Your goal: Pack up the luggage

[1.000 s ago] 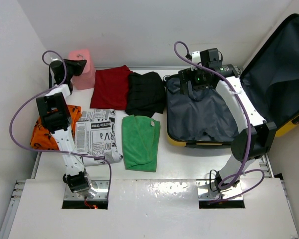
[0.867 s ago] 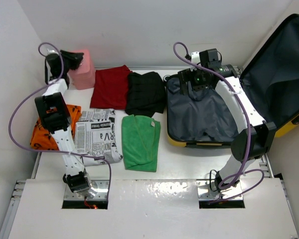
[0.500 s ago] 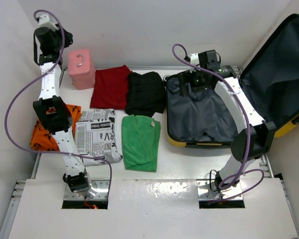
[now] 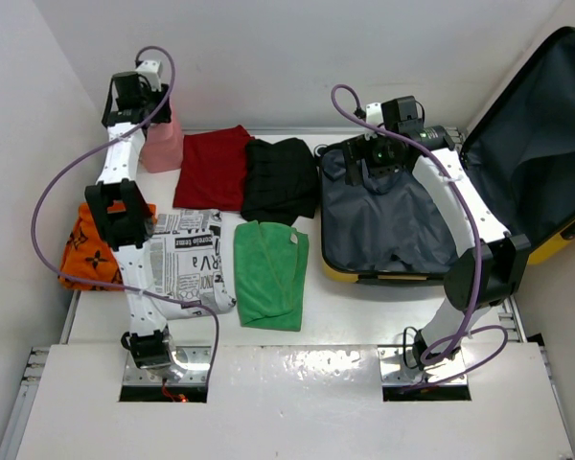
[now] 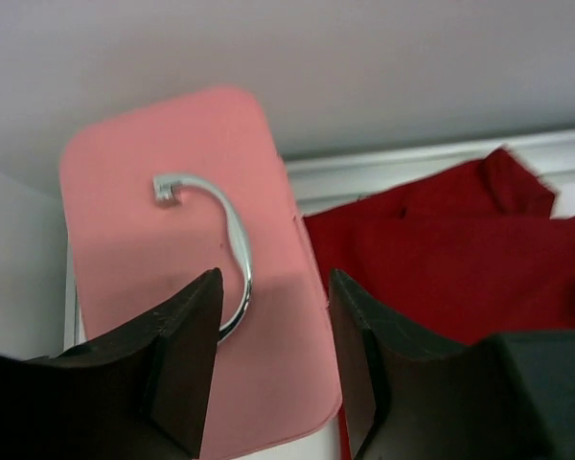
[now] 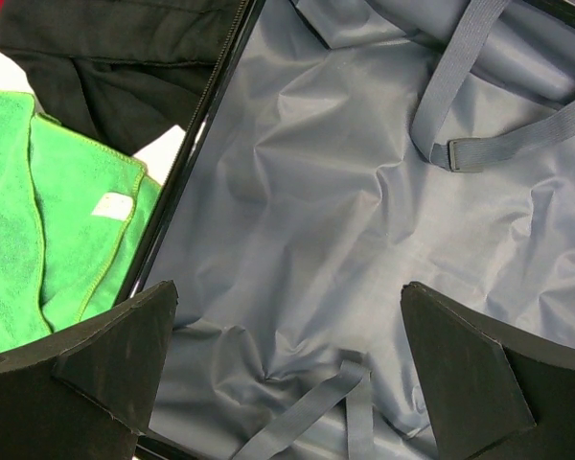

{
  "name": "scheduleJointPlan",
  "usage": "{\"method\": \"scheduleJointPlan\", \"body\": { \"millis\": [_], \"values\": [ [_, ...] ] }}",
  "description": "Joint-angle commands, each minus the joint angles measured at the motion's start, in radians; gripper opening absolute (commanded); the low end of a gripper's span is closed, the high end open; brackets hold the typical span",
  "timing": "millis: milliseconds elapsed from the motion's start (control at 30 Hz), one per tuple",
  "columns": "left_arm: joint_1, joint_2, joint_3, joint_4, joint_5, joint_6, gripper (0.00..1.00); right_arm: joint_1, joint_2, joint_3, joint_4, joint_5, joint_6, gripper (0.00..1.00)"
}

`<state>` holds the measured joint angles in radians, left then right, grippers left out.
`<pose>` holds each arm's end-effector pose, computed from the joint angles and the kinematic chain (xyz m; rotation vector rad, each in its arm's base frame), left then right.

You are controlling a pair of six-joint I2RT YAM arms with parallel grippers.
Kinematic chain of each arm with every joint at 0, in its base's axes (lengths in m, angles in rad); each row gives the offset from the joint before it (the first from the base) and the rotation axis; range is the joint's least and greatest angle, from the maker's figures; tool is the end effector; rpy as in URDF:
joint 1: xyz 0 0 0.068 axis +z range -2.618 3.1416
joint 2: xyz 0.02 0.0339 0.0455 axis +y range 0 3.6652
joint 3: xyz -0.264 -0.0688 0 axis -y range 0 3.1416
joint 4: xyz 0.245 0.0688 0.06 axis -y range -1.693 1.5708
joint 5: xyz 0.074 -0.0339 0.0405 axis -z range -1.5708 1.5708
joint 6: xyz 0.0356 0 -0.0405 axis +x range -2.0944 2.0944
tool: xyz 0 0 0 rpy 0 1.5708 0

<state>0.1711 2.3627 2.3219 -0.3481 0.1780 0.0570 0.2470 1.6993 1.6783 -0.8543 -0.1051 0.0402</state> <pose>0.5490 0.0885 0.3076 0.0054 1.9533 -0.0240 0.3580 0.0941 0.3462 -0.3001 2.4379 0.2552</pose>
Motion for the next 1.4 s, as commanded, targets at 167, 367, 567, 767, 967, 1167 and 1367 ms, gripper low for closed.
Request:
{"method": "scheduleJointPlan", "body": {
  "millis": [167, 367, 567, 767, 967, 1167, 1367],
  "values": [
    [-0.005, 0.062, 0.074, -0.019, -0.110, 0.067, 0.53, 0.009, -0.035, -0.005, 0.015, 0.013, -0.016, 1.00],
    [0.004, 0.105, 0.083, -0.019, -0.144, 0.067, 0.53, 0.009, -0.035, -0.005, 0.018, 0.012, -0.019, 1.00],
    [0.040, 0.128, 0.063, -0.019, -0.141, 0.034, 0.48, 0.008, -0.030, 0.004, 0.018, 0.016, -0.017, 1.00],
    [0.099, 0.168, 0.063, -0.054, 0.031, -0.060, 0.25, 0.009, -0.023, 0.012, 0.012, 0.015, -0.017, 1.00],
    [0.099, 0.168, 0.044, -0.081, 0.020, -0.039, 0.17, 0.015, -0.007, 0.029, 0.011, 0.015, -0.020, 1.00],
    [0.099, 0.135, 0.022, -0.089, 0.046, -0.037, 0.00, 0.026, -0.001, 0.040, 0.008, 0.013, -0.020, 1.00],
    [0.099, 0.017, -0.009, 0.004, 0.158, -0.147, 0.00, 0.031, -0.001, 0.038, 0.017, 0.008, -0.017, 1.00]
  ]
}}
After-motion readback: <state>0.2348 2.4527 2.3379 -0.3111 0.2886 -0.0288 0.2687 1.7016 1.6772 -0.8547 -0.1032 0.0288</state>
